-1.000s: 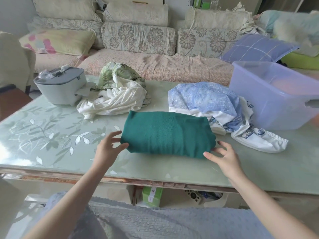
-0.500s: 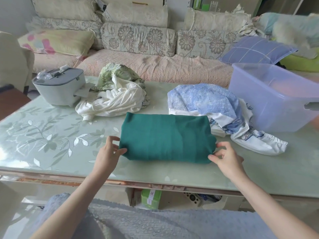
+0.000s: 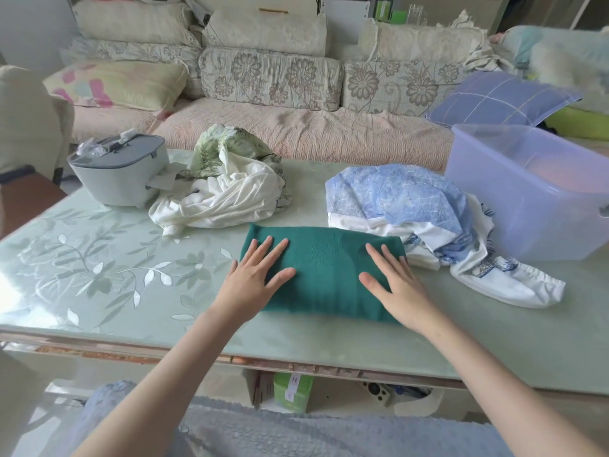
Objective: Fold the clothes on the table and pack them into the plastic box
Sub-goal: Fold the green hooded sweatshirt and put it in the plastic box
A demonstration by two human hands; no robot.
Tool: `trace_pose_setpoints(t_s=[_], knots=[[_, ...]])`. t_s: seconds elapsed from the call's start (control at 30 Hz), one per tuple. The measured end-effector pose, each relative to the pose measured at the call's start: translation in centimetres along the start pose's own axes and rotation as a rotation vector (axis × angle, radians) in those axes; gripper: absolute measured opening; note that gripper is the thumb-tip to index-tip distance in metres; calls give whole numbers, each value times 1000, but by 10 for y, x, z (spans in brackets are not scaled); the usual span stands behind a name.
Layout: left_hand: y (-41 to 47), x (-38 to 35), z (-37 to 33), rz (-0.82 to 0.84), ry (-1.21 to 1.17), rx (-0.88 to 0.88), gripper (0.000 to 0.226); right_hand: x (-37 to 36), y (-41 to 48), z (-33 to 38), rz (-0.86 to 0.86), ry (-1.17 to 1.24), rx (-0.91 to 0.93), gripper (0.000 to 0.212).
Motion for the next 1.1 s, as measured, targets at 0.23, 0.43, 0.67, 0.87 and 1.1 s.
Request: trace_pose_setpoints(t_s=[0.23,0.43,0.67,0.87,1.1], knots=[[10,-2,0,44,-10,104,61,-1,12,-2,2,-10,-39,68],[21,25,-19,-97,-12,64,52,28,20,8,-90,331,-43,64],[24,-5,-17,-24,-42,45,50,6,33,-16,-41,223,-131,52],[43,28,-3,-118,-380,147,29,20,39,-27,10,465,-279,66],[48,28,42,86,-495,604,74,22,55,-58,20,569,-528,72]])
Point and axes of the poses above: each hand's wrist, its own y-axis towards the middle knuckle, its own x-axis out of the back of the hand, z = x × y, the point moved 5 cm from there along y, towards the middle knuckle, and after that the axes turned 3 degrees about -z, right-handed, at the moved point
